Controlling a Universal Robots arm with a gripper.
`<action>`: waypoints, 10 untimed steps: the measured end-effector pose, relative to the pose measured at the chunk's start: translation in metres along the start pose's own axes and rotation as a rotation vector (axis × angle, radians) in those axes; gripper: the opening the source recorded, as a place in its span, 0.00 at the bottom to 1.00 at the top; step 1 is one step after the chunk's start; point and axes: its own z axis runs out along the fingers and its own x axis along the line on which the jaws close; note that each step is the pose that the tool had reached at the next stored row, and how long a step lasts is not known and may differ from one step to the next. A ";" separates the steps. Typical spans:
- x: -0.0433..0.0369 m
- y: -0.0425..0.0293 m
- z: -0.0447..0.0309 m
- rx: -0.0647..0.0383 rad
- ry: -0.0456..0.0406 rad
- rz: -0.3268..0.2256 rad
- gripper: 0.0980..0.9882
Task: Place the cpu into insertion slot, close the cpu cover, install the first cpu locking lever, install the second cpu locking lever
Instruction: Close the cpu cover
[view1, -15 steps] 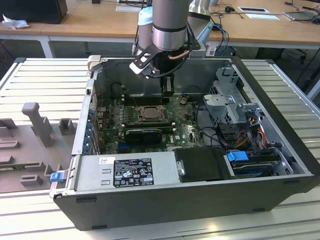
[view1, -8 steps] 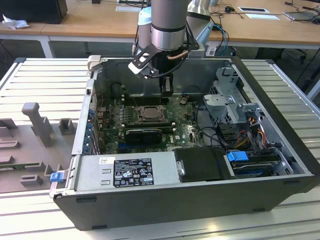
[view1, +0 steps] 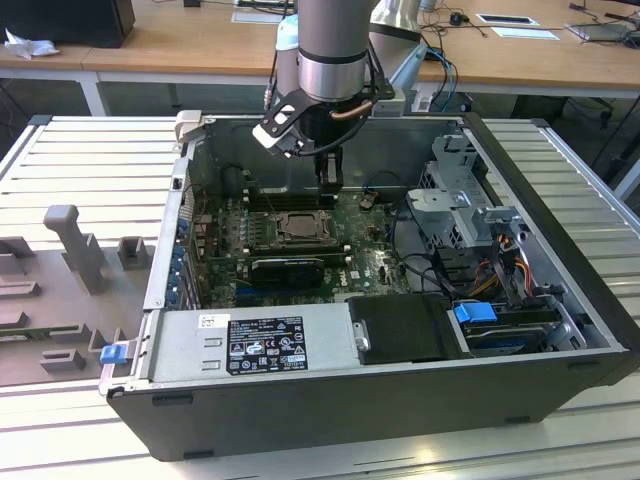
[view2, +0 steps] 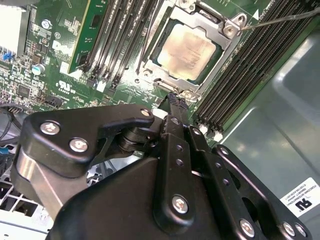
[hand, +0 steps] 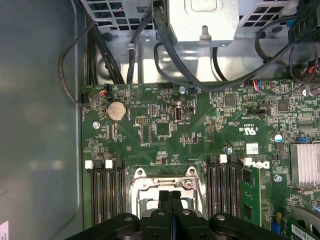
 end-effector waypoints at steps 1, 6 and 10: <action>0.0000 -0.0011 0.0000 0.000 0.0000 0.000 0.01; -0.0004 -0.0093 0.0014 0.000 0.0000 0.000 0.01; -0.0007 -0.0151 0.0101 -0.002 0.0001 0.000 0.01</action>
